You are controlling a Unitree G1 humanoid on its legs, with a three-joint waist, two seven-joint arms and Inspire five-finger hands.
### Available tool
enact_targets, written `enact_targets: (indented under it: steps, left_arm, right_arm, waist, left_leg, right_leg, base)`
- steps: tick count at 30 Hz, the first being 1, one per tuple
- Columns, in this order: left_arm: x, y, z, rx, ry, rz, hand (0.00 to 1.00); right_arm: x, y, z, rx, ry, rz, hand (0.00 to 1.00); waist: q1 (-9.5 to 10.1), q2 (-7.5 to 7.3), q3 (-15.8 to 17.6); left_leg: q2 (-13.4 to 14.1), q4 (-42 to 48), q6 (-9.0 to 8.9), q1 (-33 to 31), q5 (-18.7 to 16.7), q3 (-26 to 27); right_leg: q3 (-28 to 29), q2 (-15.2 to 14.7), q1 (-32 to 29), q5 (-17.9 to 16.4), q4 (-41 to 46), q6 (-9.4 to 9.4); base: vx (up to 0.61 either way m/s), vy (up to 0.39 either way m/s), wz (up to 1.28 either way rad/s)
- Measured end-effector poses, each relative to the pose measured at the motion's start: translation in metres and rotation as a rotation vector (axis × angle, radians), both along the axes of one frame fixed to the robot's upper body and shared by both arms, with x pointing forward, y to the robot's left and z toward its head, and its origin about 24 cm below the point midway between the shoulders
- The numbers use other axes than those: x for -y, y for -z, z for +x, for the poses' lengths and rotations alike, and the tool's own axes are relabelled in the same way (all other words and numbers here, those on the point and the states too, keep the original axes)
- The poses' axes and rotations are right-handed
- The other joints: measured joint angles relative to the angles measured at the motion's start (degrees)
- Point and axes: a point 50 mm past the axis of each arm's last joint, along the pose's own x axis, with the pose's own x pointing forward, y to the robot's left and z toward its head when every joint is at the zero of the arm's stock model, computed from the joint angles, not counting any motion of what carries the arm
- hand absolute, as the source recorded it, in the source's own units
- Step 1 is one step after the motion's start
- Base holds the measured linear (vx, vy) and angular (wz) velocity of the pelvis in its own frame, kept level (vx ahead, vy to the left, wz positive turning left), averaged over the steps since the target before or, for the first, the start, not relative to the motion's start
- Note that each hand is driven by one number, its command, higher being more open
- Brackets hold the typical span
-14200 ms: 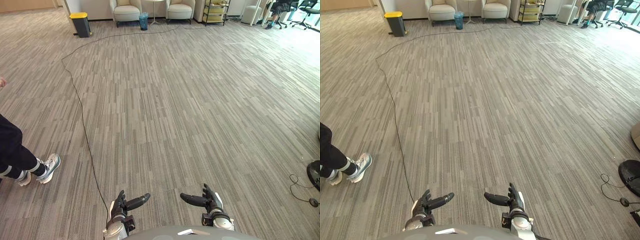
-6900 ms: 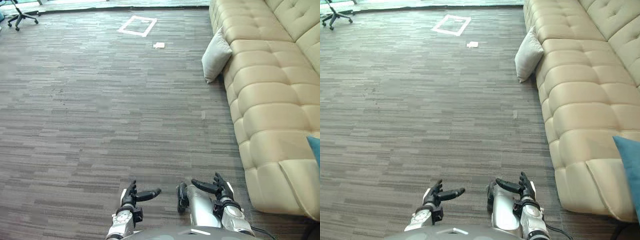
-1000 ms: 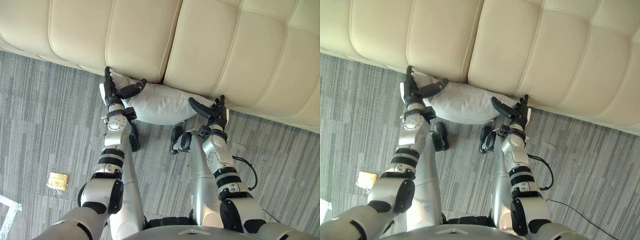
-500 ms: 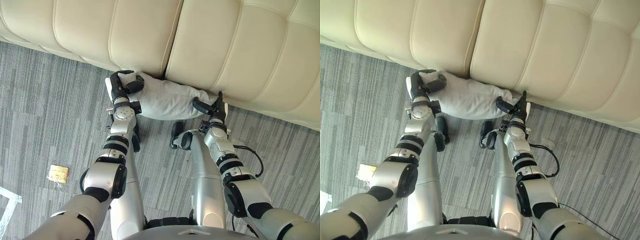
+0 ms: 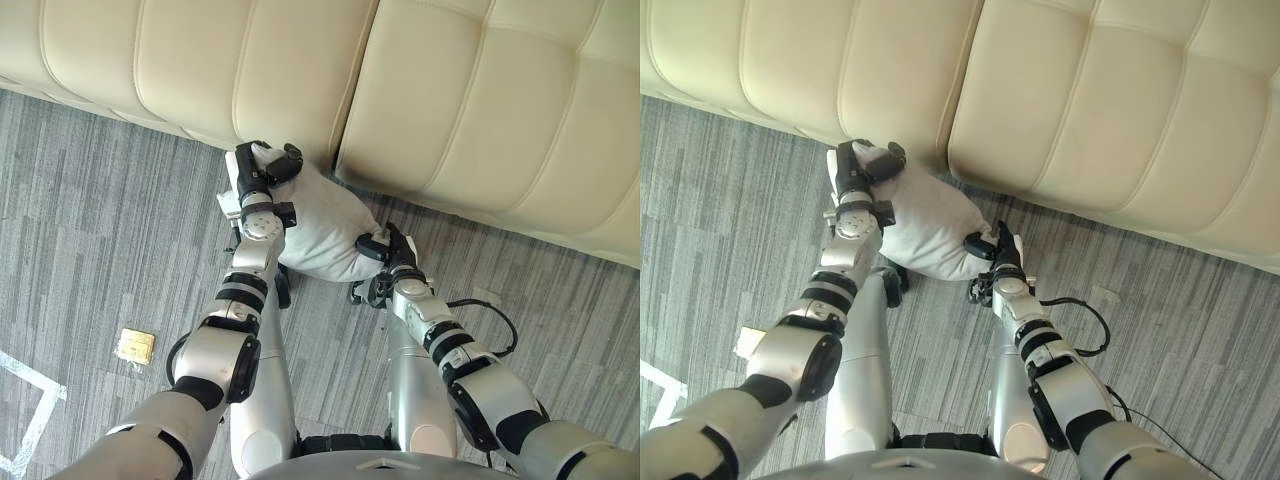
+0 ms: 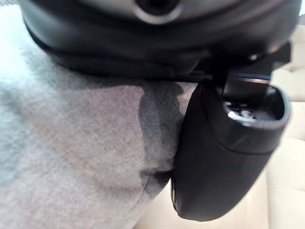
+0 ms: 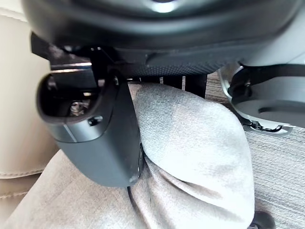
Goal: Pick up cushions and gather them together orderly.
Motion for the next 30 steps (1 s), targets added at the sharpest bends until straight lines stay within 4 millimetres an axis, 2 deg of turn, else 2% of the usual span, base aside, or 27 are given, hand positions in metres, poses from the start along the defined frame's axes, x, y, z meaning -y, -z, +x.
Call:
enact_targets:
  steps: [4,8,10,14,19,20,21,22,23,25,26,27,28,30]
  left_arm:
    - [-0.005,-0.009,-0.014,0.092,-0.011,-0.023,0.00]
    - [-0.016,0.009,-0.039,0.105,-0.044,-0.048,0.00]
    - [-0.018,0.020,-0.046,0.081,-0.052,-0.051,0.00]
    - [-0.019,0.050,-0.065,-0.006,-0.033,-0.032,0.00]
    - [-0.018,0.068,-0.089,-0.045,0.000,-0.071,0.00]
    - [-0.017,0.073,-0.095,-0.059,0.004,-0.082,0.00]
    - [-0.016,0.083,-0.106,-0.092,0.016,-0.102,0.00]
    - [-0.016,0.083,-0.107,-0.093,0.017,-0.103,0.00]
    - [-0.016,0.087,-0.114,-0.096,0.021,-0.112,0.00]
    - [-0.013,0.090,-0.120,-0.101,0.044,-0.127,0.00]
    - [-0.013,0.093,-0.124,-0.111,0.047,-0.131,0.00]
    - [-0.014,0.096,-0.127,-0.119,0.046,-0.136,0.00]
    - [-0.014,0.097,-0.128,-0.122,0.047,-0.136,0.00]
    - [-0.013,0.104,-0.134,-0.151,0.049,-0.137,0.00]
  right_arm:
    - [-0.001,-0.023,-0.008,0.136,0.031,0.031,0.00]
    - [0.010,-0.044,-0.024,0.271,0.072,0.009,0.00]
    - [0.014,-0.048,-0.028,0.301,0.087,-0.007,0.00]
    - [0.021,-0.041,-0.038,0.300,0.104,-0.069,0.00]
    - [0.026,-0.035,-0.053,0.295,0.114,-0.093,0.00]
    - [0.027,-0.033,-0.056,0.290,0.117,-0.092,0.00]
    - [0.029,-0.029,-0.062,0.281,0.115,-0.111,0.00]
    - [0.029,-0.029,-0.062,0.280,0.115,-0.112,0.00]
    - [0.029,-0.028,-0.064,0.282,0.113,-0.122,0.00]
    - [0.031,-0.030,-0.066,0.295,0.114,-0.136,0.00]
    - [0.031,-0.030,-0.066,0.297,0.110,-0.143,0.00]
    - [0.031,-0.030,-0.066,0.297,0.106,-0.144,0.00]
    - [0.031,-0.030,-0.066,0.297,0.105,-0.145,0.00]
    - [0.033,-0.026,-0.069,0.282,0.092,-0.150,0.00]
  waist:
    - [0.61,0.04,-0.1]
    - [0.92,0.11,-0.3]
    - [0.89,0.10,-0.5]
    - [0.71,0.01,-0.7]
    - [0.55,-0.28,-1.0]
    - [0.36,-0.38,-1.4]
    - [-0.61,-0.63,-3.7]
    - [-0.69,-0.73,-3.9]
    - [-0.74,-1.37,-5.5]
    - [-0.79,-1.76,-6.6]
    - [-0.77,-1.95,-7.5]
    - [-0.87,-1.97,-7.8]
    - [-0.86,-1.98,-7.8]
    - [-0.93,-2.01,-7.9]
  left_leg:
    - [0.3,-3.5,-0.06,6.1,0.0,0.7]
    - [0.0,-8.1,-0.08,13.9,0.0,2.3]
    - [-0.5,-10.5,-0.25,17.1,0.3,2.7]
    - [-2.2,-18.7,-0.44,25.8,1.9,3.8]
    - [-3.0,-23.3,-0.42,32.2,2.1,4.1]
    - [-3.3,-24.2,-0.41,33.9,2.1,4.2]
    - [-3.8,-26.4,-0.31,36.2,2.0,4.4]
    - [-3.9,-26.6,-0.30,36.4,2.0,4.5]
    - [-4.0,-27.6,-0.13,37.5,1.8,5.5]
    - [-4.1,-27.8,0.27,39.5,0.6,6.5]
    - [-4.1,-27.5,0.44,40.4,-0.6,7.0]
    - [-4.0,-26.4,0.69,41.4,-2.1,7.4]
    - [-4.0,-26.1,0.78,41.8,-2.5,7.6]
    - [-3.6,-23.8,1.35,44.9,-5.7,8.9]
  right_leg:
    - [0.1,0.9,6.0,0.8,-4.3,0.55]
    - [0.8,1.6,13.2,1.6,-9.1,0.90]
    - [1.1,1.6,16.0,1.8,-11.0,1.18]
    - [2.2,1.6,22.8,2.8,-16.9,2.12]
    - [3.8,2.5,28.3,4.2,-21.7,3.30]
    - [4.2,2.6,29.7,4.3,-22.5,3.54]
    - [4.4,2.4,31.5,4.6,-24.3,4.07]
    - [4.5,2.4,31.7,4.7,-24.5,4.13]
    - [5.4,2.4,32.0,5.0,-25.1,4.68]
    - [6.2,2.4,33.6,5.1,-25.9,5.23]
    - [6.8,2.3,33.8,5.1,-25.3,6.25]
    - [7.1,1.9,33.7,5.2,-23.2,7.75]
    - [7.1,1.7,33.7,5.2,-22.4,8.01]
    - [6.8,0.6,33.4,5.7,-15.4,9.56]
  base:
    - [0.06,0.060,-0.05]
    - [0.09,0.055,-0.08]
    - [0.08,0.028,-0.01]
    - [0.10,0.019,-0.06]
    - [0.14,0.039,-0.22]
    - [0.16,0.051,-0.22]
    - [0.17,0.056,-0.16]
    - [0.17,0.074,-0.23]
    - [0.15,0.076,-0.29]
    - [0.12,0.078,-0.36]
    - [0.09,0.126,-0.41]
    - [0.08,0.135,-0.39]
    - [0.05,0.118,-0.35]
    - [0.04,0.082,-0.31]
